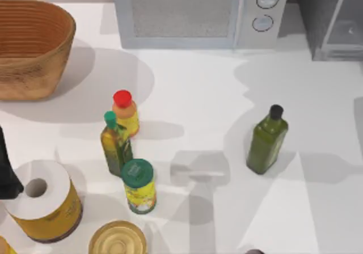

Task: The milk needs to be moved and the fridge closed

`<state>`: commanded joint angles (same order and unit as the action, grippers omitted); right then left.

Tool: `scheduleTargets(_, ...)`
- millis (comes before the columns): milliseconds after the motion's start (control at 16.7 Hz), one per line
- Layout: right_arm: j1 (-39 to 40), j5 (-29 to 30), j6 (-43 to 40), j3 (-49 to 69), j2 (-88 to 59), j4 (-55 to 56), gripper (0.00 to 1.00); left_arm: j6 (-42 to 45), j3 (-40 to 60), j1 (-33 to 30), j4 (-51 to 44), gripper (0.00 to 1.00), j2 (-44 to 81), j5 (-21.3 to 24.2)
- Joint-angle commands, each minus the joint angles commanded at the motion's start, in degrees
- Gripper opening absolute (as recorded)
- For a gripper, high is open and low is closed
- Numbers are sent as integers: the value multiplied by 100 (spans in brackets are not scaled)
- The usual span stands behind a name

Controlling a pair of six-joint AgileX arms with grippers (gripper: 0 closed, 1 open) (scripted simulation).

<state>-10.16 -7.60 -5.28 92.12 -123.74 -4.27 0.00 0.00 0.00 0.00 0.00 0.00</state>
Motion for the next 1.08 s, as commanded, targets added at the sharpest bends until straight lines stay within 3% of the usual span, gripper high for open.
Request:
scheduleTargets(240,-91,-137,-76,645,-226,-675,0,0,0,0,0,100,0,0)
scheduleTargets(900,-93,-142,-78,663,-232,-694,0,0,0,0,0,100,0,0)
scheduleTargets(1080,-93,-142,-78,663,-232,-694,23,0,0,0,0,100,0,0)
